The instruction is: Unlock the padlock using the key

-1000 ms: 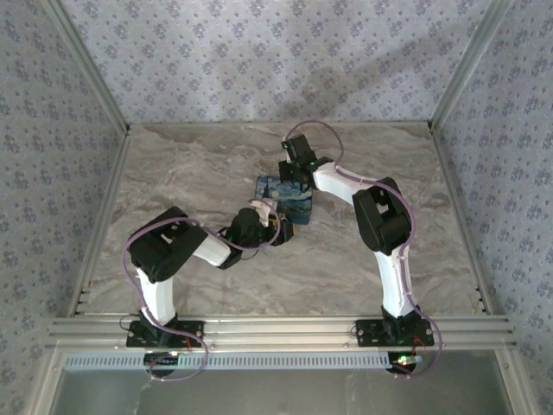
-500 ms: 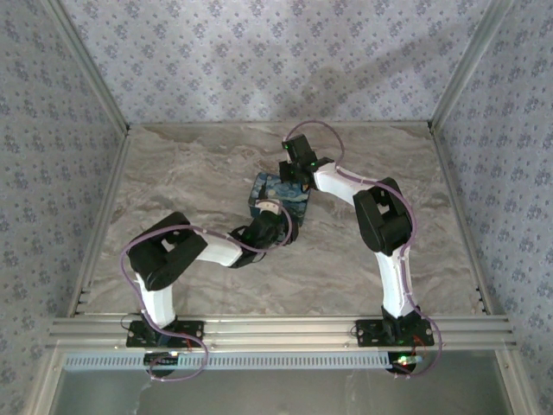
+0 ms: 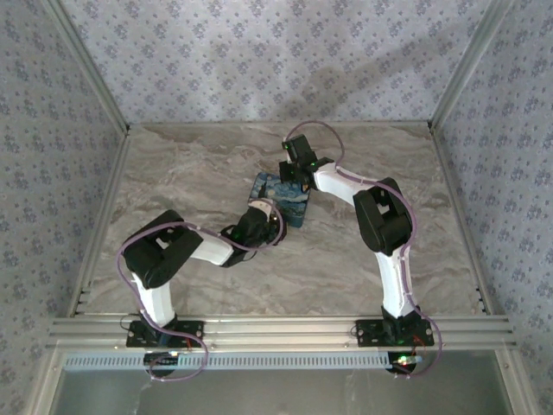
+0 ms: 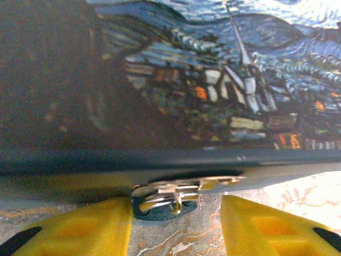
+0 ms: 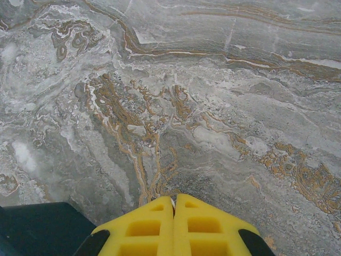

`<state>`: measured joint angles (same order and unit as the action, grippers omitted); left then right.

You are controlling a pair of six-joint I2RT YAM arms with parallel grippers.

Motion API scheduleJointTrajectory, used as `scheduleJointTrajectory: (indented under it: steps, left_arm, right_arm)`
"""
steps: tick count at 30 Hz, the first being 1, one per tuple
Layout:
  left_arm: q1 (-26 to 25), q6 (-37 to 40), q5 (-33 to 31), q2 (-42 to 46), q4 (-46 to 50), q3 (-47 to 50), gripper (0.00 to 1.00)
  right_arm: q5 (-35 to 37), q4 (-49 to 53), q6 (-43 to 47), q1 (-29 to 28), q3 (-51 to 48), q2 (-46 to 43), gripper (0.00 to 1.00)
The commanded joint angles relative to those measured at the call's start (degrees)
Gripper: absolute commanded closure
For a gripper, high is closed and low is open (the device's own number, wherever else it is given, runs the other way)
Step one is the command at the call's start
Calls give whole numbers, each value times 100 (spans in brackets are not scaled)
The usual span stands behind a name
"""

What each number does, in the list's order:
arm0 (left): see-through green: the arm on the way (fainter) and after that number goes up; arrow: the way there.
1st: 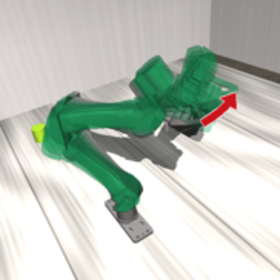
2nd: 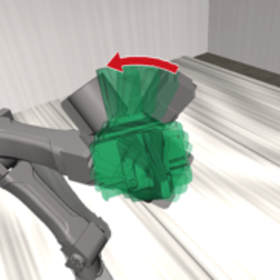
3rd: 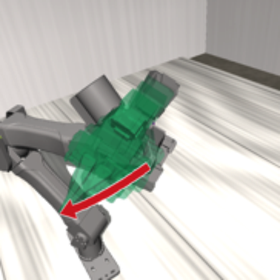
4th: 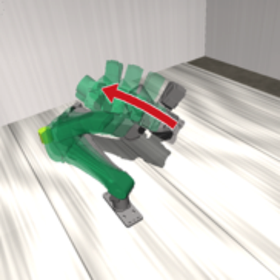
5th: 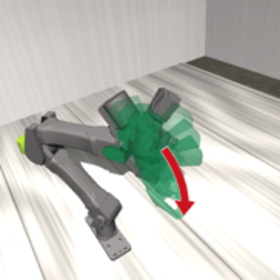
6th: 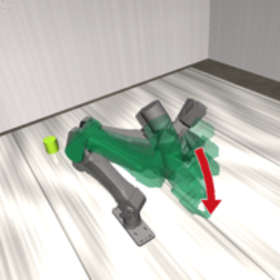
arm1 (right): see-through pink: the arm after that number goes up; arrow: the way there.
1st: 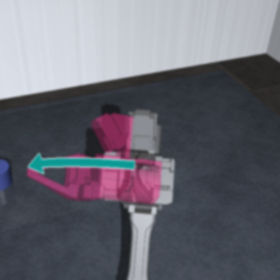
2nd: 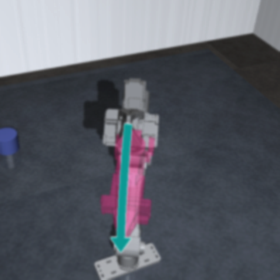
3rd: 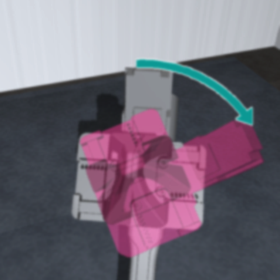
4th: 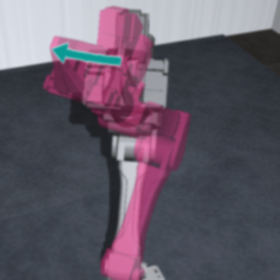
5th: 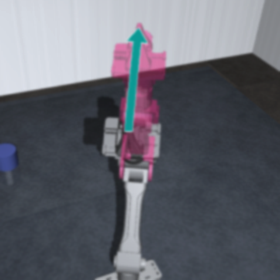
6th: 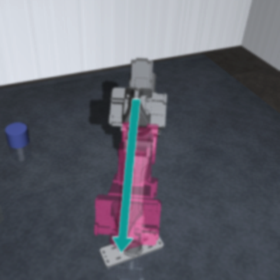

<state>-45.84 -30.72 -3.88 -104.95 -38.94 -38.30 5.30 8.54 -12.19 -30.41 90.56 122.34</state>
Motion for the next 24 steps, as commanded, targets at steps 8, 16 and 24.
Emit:
scheduleJointTrajectory:
  steps: [8,16,24]
  left_arm:
    - [370,-230,2102,-324,-1088,21,54]
    - [402,-335,2266,-462,-1137,-24,56]
    - [403,-592,2513,-671,-1303,-157,57]
  right_arm:
    - [-47,713,48,-68,-241,25,100]
    - [-55,701,34,-63,-232,47,100]
    - [-46,659,19,-54,-290,26,100]
